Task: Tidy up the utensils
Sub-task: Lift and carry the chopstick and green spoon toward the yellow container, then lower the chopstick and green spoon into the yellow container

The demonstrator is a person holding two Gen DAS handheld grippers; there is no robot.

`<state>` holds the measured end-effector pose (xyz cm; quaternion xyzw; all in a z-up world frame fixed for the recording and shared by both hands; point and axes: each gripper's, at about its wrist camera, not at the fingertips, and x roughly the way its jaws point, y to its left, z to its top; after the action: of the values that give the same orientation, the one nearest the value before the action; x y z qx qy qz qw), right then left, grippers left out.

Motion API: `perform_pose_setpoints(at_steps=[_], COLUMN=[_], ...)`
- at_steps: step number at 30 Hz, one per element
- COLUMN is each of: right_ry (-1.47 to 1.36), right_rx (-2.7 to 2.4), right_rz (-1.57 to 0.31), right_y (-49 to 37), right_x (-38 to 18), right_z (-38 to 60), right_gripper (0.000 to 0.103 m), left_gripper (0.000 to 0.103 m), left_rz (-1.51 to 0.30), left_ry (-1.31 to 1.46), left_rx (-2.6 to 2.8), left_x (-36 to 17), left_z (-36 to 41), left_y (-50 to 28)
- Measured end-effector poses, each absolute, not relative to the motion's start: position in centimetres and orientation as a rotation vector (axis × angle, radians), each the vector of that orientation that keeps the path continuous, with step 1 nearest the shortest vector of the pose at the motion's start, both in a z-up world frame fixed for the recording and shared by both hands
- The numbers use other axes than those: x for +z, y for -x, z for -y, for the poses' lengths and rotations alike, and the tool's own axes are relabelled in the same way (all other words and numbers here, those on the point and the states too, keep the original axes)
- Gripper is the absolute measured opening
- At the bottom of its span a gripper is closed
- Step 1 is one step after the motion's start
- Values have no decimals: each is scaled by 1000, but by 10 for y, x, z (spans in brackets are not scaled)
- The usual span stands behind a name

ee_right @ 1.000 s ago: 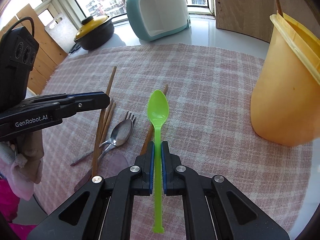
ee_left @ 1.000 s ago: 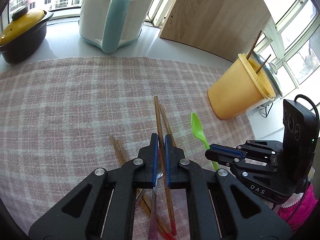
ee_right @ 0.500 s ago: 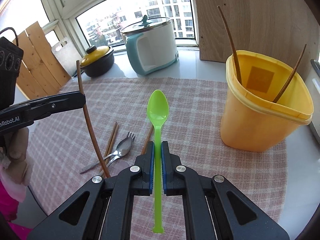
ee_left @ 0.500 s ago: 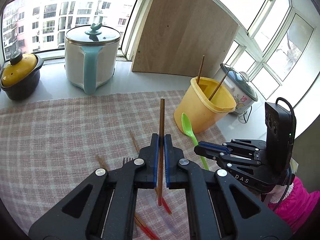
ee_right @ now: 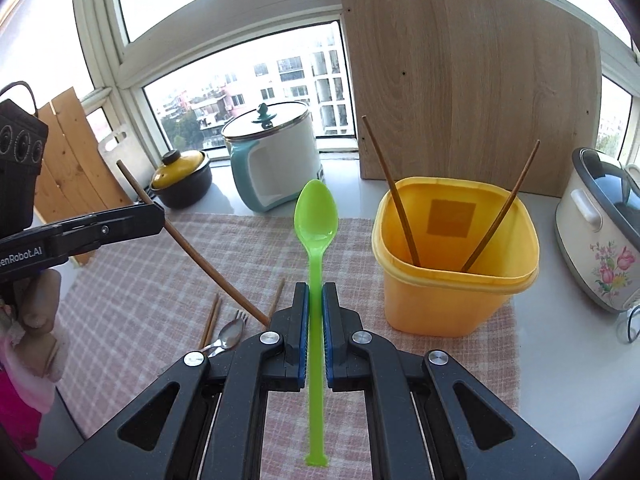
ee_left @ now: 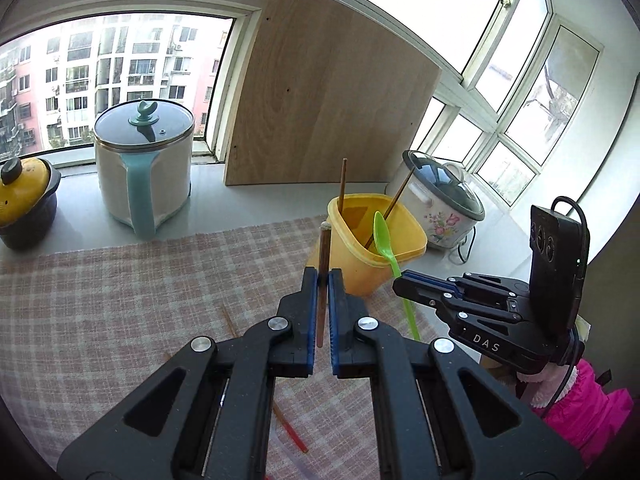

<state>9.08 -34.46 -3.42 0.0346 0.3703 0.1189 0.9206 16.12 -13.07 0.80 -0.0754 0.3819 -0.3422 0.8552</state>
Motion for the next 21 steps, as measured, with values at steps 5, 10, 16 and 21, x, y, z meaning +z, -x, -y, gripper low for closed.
perform_pose_setpoints(at_steps=[5,10,16,21], right_ry=[-79,-90,-87,-76], right_rx=[209,179,147,116], right_rz=[-712,-677,-640,-616], right_y=[-95,-106,-118,-128], right_x=[-19,-7,5,11], right_z=[360,375,387,397], right_gripper=[5,5,5,5], left_gripper=[3,3,3,3], left_rz=[-772,-735,-696,-668], left_ry=[160,144,124,119], left_rx=[-747,-776,-810,-821], left_x=[26,50,78,93], left_z=[139,151,171,187], left_y=[-166,-171,-180,-187])
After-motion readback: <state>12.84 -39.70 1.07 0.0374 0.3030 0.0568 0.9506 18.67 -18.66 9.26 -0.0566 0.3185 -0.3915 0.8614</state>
